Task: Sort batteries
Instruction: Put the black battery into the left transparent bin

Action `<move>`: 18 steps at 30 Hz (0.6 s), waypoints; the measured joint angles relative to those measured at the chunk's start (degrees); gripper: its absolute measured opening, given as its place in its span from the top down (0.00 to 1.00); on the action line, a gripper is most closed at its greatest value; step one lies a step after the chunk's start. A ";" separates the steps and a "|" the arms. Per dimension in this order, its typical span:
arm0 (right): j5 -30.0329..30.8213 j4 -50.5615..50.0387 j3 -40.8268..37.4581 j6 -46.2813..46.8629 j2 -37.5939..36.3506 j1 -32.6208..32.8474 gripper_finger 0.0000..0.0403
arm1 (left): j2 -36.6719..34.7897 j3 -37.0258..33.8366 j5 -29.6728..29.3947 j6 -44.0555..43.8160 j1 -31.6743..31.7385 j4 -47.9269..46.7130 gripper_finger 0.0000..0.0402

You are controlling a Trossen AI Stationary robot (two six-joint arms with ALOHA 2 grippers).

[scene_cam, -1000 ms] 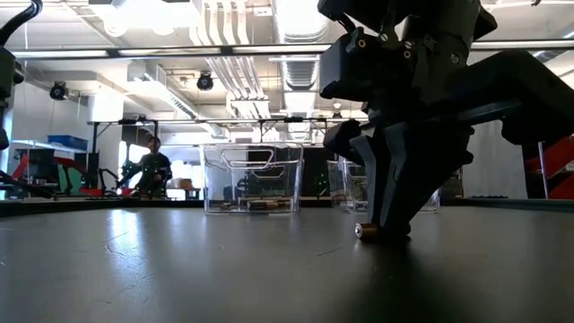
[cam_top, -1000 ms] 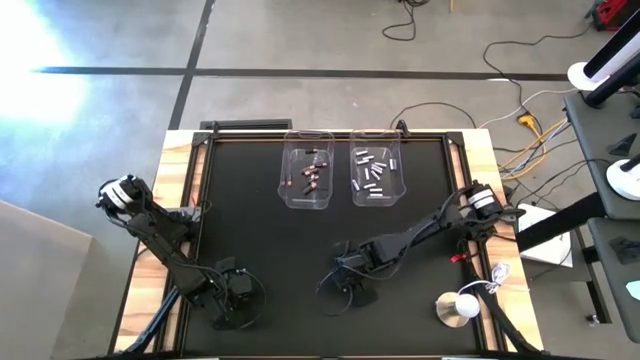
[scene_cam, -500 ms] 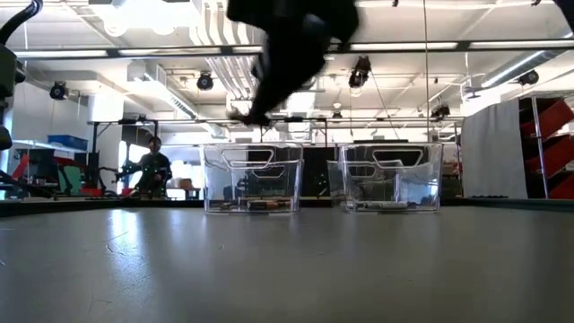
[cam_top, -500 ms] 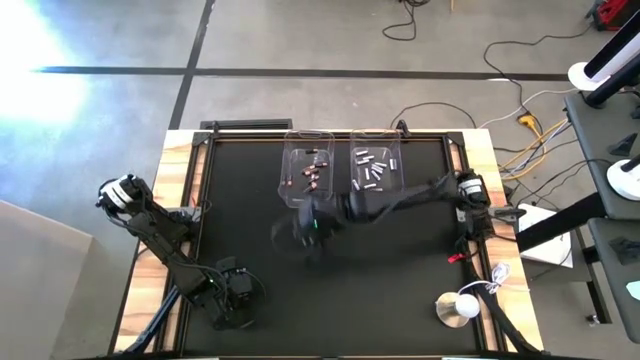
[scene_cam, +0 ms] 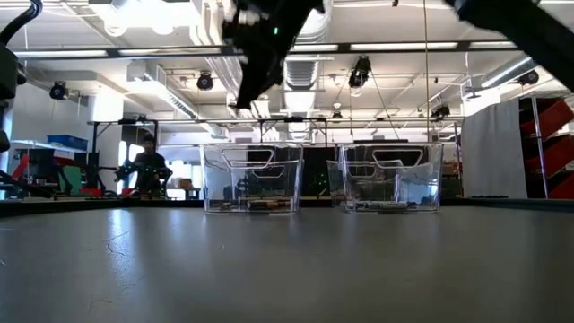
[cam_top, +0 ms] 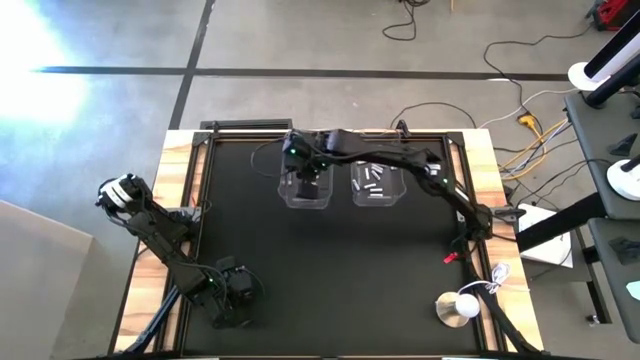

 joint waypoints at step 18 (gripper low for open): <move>-5.23 -3.70 2.28 2.64 14.93 -9.78 0.93 | 0.00 -0.38 -0.40 -5.89 0.09 -0.69 0.70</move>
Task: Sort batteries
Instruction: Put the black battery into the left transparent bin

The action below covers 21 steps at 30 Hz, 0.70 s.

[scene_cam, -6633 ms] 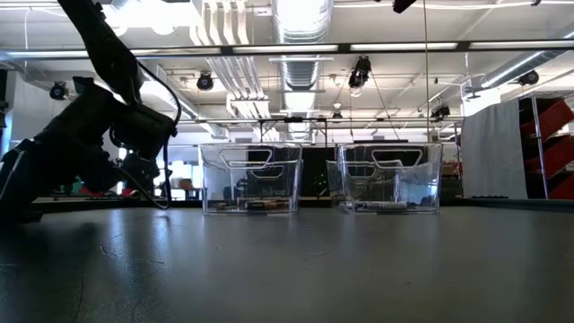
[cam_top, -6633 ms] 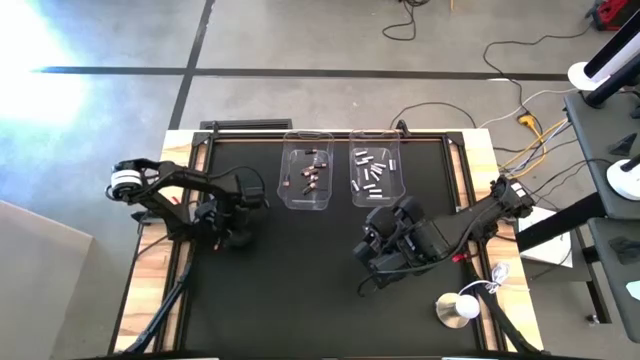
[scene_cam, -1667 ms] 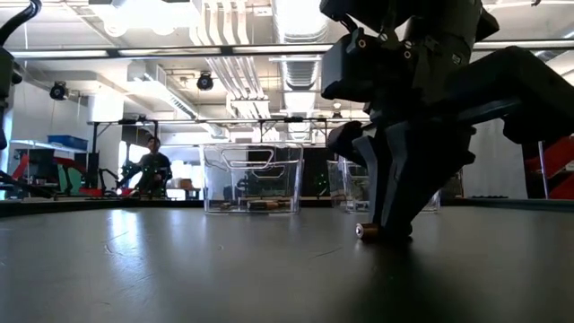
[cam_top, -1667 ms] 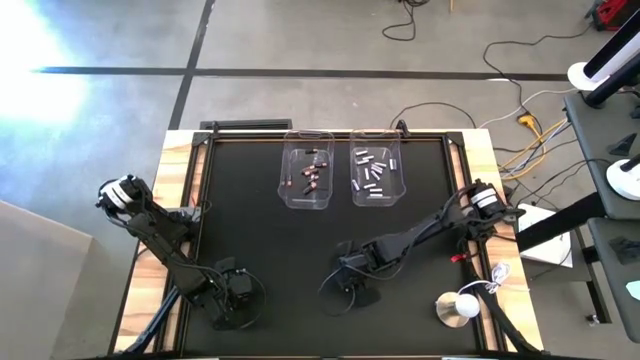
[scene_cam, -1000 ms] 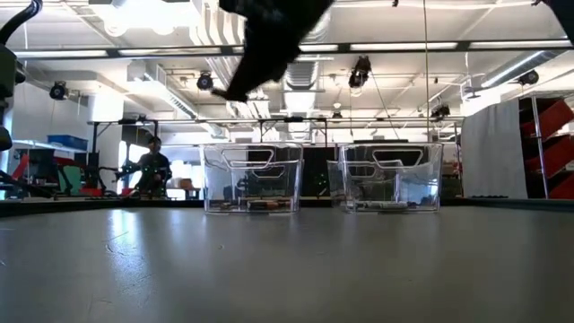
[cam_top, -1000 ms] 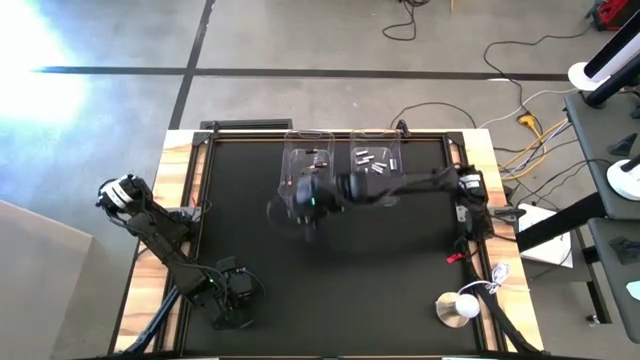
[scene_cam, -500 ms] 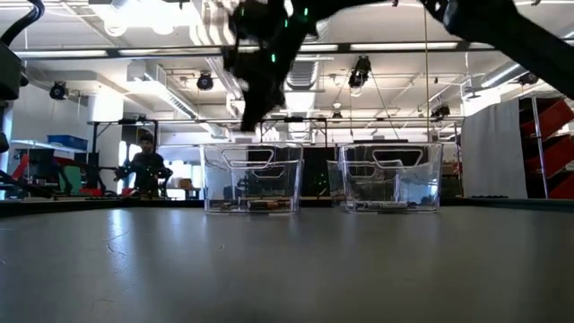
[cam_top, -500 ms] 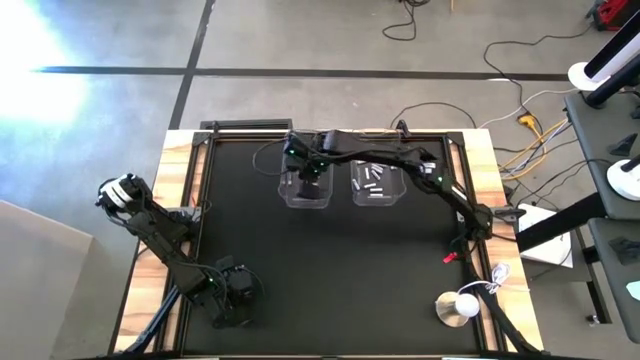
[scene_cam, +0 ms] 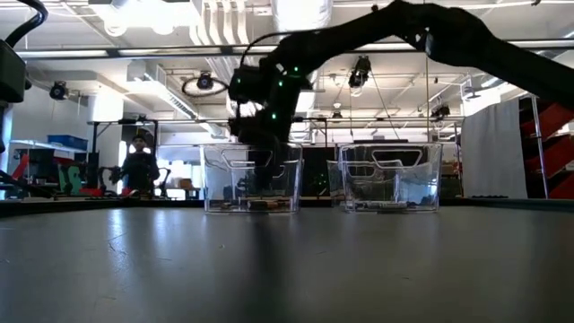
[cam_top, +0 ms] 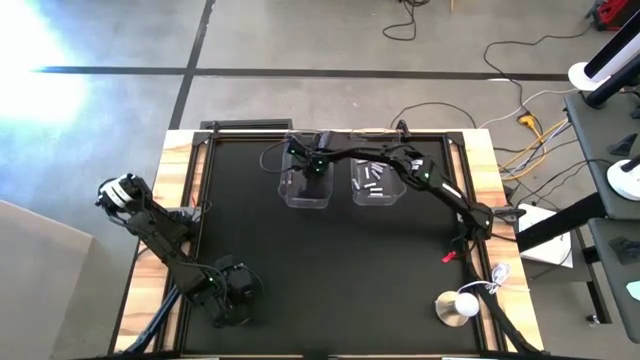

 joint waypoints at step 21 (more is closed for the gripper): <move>0.48 1.35 -2.84 -8.43 2.41 -0.99 0.89 | -0.13 -0.17 -0.14 -1.00 -0.26 -2.03 0.70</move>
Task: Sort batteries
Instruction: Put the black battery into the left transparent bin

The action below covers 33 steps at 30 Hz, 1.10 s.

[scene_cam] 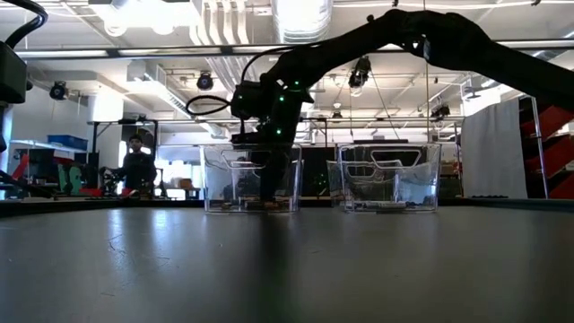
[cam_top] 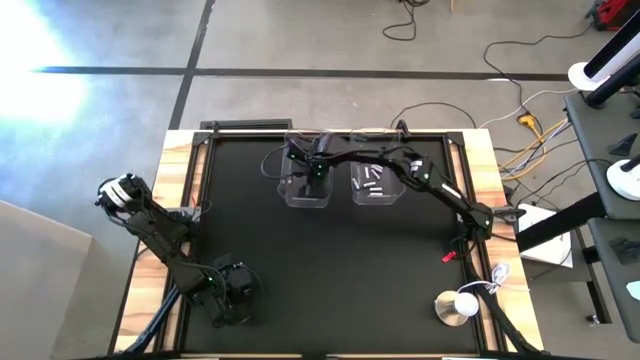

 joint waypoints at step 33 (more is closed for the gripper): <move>20.06 -1.77 5.51 9.64 -33.31 31.40 0.84 | -0.85 0.00 2.38 6.20 0.04 2.69 0.56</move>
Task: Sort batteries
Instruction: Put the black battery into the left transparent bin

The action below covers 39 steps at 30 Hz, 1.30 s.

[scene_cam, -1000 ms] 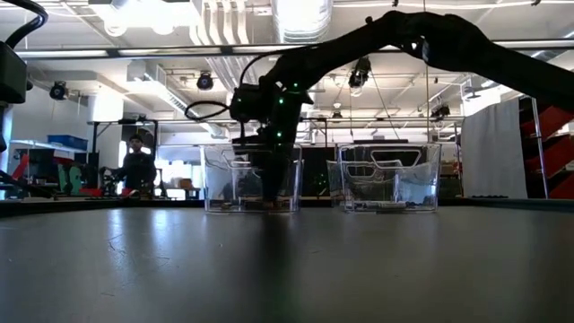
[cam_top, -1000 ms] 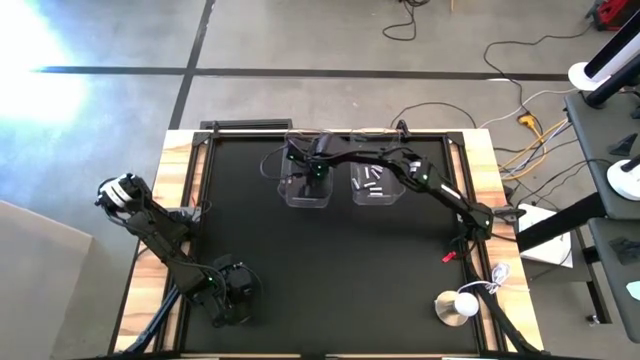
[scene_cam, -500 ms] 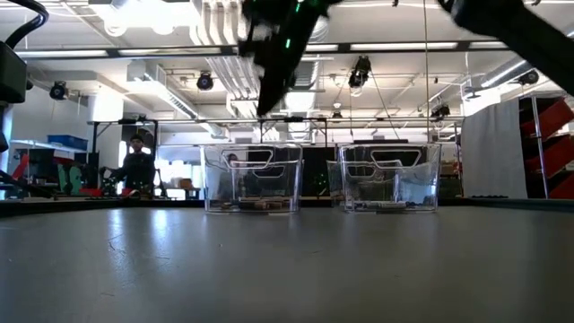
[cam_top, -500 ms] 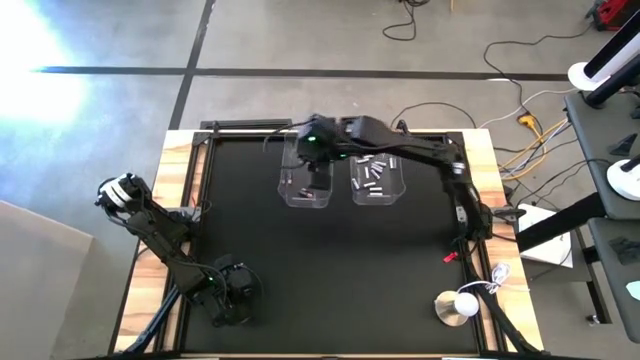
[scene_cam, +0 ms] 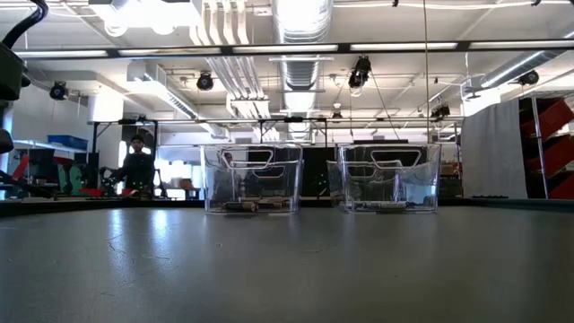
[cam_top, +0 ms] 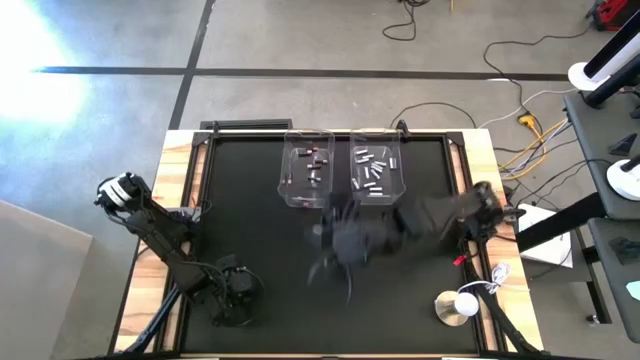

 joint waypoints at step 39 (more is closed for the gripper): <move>26.45 -30.40 -22.64 36.56 -23.18 22.75 0.97 | 0.24 29.51 -0.12 41.59 32.95 -15.50 0.95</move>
